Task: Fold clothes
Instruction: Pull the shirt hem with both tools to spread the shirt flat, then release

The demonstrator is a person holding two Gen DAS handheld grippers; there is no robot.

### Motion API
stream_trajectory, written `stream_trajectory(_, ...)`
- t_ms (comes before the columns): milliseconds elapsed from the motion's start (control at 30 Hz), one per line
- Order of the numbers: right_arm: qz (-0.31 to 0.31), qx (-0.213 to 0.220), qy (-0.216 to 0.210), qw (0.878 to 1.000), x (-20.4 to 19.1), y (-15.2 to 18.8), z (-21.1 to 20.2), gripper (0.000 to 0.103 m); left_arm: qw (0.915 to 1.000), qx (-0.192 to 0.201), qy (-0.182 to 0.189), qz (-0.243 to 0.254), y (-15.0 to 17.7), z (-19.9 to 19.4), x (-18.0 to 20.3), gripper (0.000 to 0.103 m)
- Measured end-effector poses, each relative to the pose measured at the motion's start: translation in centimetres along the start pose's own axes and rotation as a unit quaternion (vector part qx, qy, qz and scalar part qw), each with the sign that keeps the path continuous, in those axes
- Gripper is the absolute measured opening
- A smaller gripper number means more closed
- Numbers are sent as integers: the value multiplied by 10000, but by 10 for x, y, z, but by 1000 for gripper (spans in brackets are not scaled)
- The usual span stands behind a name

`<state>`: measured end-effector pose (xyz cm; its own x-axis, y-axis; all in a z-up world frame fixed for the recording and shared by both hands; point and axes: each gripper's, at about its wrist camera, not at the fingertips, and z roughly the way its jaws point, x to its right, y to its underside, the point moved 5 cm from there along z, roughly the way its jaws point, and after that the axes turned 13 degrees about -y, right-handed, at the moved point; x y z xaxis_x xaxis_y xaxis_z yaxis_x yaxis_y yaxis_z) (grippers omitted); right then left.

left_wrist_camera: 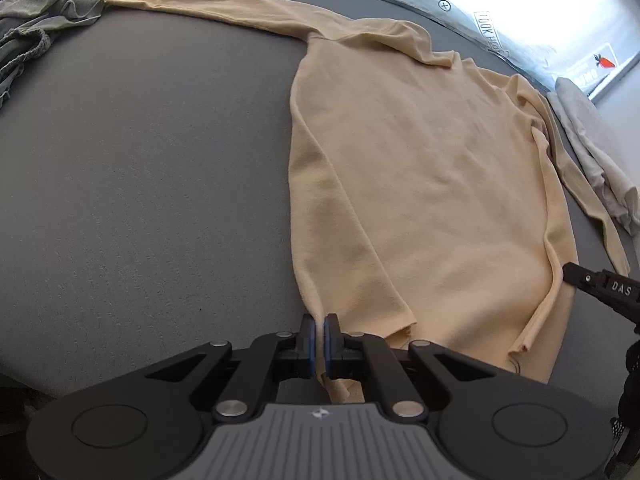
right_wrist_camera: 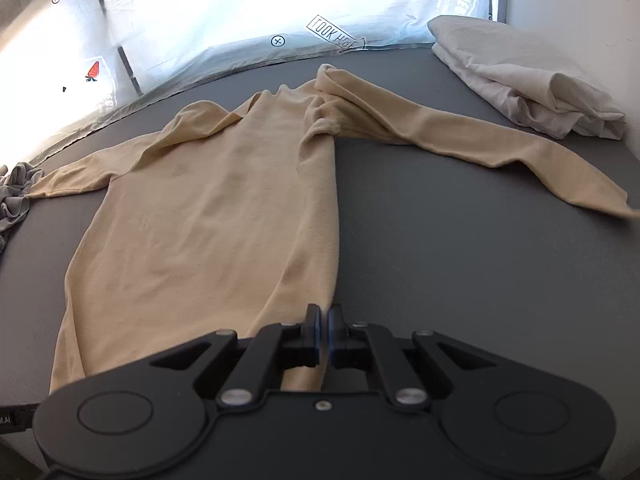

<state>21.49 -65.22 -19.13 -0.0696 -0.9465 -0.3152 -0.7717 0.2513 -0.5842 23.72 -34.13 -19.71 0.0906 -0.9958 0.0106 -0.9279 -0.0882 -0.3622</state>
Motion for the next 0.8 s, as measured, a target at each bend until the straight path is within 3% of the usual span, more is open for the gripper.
stream_trajectory(100,99,-137,110,9998,0,4,0,9,9998,108,116,-135,-5,-6,-8,13)
stream_trajectory(167,146,-30,110,9998,-3,7,-7,26,9993,267,112,-234,-12,-11,-14,26)
stream_trajectory(200,154,60,128,9998,-5,8,-11,41,9990,369,66,-258,-17,-13,-15,29)
stream_trajectory(300,9,237,102,9997,-18,6,-16,49,9975,687,-121,-66,-27,-19,-13,41)
stream_trajectory(433,-583,102,120,9982,-46,7,2,76,9957,826,-249,344,-39,-8,5,53)
stream_trajectory(467,-740,62,128,9972,-53,8,7,77,9951,837,-332,408,-41,-2,10,53)
stream_trajectory(633,-1255,-330,1046,9860,-61,23,30,79,9871,714,-1237,729,-46,25,19,56)
stream_trajectory(800,-1138,-252,1751,9776,-26,30,8,79,9829,741,-1534,694,-44,22,-5,60)
